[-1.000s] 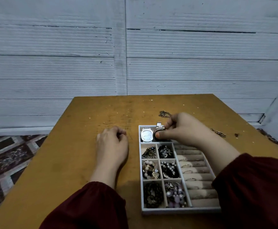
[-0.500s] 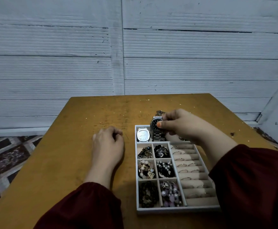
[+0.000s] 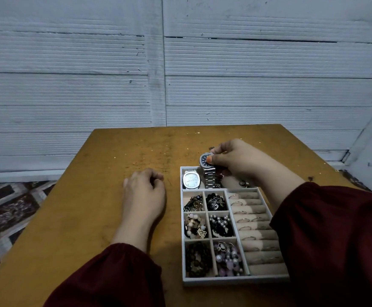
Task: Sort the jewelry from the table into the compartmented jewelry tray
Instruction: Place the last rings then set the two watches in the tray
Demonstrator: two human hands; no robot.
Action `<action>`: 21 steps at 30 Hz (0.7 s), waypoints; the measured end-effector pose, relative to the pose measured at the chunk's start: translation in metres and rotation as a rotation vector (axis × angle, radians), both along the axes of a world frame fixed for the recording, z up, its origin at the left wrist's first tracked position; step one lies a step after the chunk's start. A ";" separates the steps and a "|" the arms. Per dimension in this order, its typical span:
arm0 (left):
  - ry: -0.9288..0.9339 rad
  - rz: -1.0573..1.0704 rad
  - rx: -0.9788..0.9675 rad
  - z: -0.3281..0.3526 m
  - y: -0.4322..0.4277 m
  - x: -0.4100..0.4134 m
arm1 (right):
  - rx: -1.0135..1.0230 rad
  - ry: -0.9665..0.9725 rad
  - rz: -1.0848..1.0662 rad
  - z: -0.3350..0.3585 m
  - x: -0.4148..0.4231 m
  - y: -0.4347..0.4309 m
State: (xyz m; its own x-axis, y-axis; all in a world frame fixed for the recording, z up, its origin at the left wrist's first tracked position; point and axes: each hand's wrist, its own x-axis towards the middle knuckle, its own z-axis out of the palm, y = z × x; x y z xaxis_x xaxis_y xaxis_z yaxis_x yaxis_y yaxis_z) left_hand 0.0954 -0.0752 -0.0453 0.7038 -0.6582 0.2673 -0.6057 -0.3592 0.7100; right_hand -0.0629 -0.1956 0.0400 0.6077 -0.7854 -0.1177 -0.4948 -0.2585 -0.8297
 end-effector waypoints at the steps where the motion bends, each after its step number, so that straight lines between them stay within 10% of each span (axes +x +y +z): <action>1: 0.002 -0.002 -0.002 0.000 0.000 0.000 | -0.004 -0.019 -0.004 0.000 0.000 -0.002; 21: 0.015 -0.002 -0.025 0.001 -0.001 0.000 | 0.059 -0.217 -0.056 -0.002 0.008 -0.009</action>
